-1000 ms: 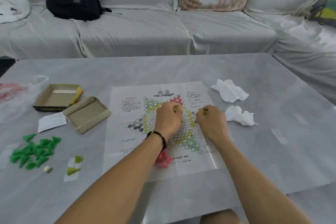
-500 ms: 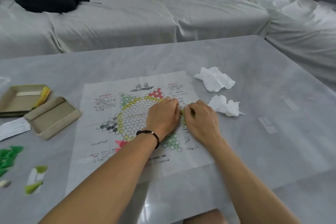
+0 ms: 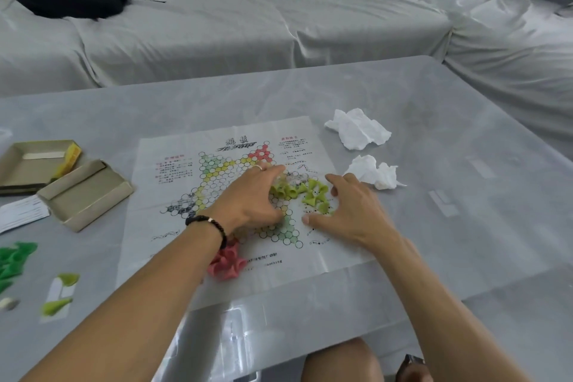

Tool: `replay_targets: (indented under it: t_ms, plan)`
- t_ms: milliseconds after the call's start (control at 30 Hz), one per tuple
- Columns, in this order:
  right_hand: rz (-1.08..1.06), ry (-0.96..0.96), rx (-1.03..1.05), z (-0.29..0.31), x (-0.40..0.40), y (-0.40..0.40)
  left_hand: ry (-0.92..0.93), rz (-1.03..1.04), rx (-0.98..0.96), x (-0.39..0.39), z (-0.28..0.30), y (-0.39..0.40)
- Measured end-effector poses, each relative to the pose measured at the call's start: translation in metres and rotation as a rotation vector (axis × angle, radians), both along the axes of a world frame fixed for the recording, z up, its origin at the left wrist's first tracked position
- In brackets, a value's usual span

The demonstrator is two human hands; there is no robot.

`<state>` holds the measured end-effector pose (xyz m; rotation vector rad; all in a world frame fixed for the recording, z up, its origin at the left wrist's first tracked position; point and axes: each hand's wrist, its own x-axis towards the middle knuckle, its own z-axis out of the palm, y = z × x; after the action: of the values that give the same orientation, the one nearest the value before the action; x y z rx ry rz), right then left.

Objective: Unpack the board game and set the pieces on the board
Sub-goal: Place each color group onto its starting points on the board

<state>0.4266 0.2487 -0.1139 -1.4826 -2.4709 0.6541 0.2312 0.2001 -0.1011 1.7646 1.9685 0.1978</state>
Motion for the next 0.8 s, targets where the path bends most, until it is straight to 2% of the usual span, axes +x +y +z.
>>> replay_targets:
  t_ms: [100,400,467,633,800]
  plan:
    - [-0.020,0.005,-0.020,-0.003,-0.008,0.007,-0.076,-0.044,0.022,0.004,0.004,0.006]
    - [0.003,0.065,-0.051,0.003,-0.026,0.026,-0.259,0.010,0.163,0.002,0.009,0.018]
    - [0.024,0.063,-0.076,0.004,-0.025,0.025,-0.238,0.019,0.149,-0.010,0.012,0.009]
    - [0.048,-0.006,-0.111,0.008,-0.027,0.015,-0.183,-0.031,-0.100,-0.024,0.012,-0.011]
    - [0.035,-0.044,-0.083,0.010,-0.032,0.013,-0.184,0.064,0.014,-0.011,0.009,0.000]
